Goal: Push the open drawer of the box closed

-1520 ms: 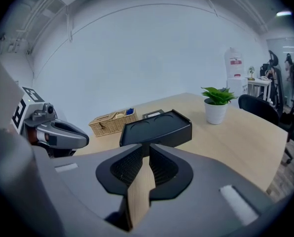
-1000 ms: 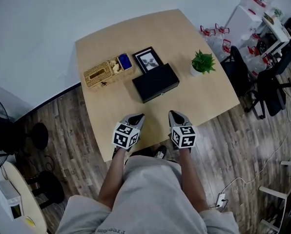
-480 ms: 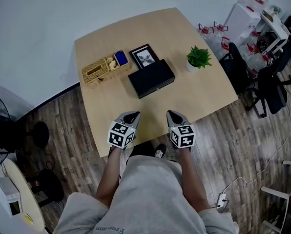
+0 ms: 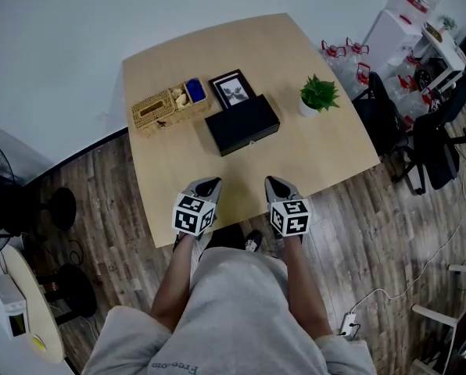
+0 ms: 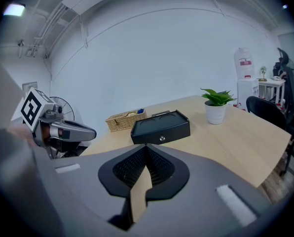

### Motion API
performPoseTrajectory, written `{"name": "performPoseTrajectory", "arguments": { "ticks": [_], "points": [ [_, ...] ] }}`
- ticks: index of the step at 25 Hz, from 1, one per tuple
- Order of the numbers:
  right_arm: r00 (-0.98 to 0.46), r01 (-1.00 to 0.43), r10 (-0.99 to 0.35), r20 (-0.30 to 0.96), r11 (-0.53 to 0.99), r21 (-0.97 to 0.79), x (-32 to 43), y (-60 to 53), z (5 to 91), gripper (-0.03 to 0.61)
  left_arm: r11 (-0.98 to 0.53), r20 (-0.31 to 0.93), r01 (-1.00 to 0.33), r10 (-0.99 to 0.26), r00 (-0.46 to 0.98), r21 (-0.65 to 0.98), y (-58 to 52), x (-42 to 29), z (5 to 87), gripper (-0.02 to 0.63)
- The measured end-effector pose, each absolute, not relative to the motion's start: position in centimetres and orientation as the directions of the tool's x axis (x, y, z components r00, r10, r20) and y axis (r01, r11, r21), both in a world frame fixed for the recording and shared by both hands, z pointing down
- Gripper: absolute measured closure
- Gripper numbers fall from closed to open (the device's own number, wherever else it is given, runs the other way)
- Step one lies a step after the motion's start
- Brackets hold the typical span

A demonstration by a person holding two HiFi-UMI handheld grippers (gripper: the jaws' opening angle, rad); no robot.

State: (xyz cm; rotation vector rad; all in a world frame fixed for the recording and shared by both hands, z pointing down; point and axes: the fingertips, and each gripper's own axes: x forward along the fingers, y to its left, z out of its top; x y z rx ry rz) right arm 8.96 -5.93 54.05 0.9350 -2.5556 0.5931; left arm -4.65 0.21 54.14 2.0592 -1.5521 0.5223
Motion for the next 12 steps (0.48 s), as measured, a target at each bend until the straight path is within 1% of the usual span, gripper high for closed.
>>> {"name": "performPoseTrajectory", "arguments": {
  "ticks": [12],
  "points": [
    [-0.721,-0.667,-0.516,0.462,0.698,-0.26,8.77,-6.23,54.18,0.577,-0.248,0.588,-0.958,-0.758,0.284,0.142,-0.21,-4.37,53.73,0.561]
  ]
}}
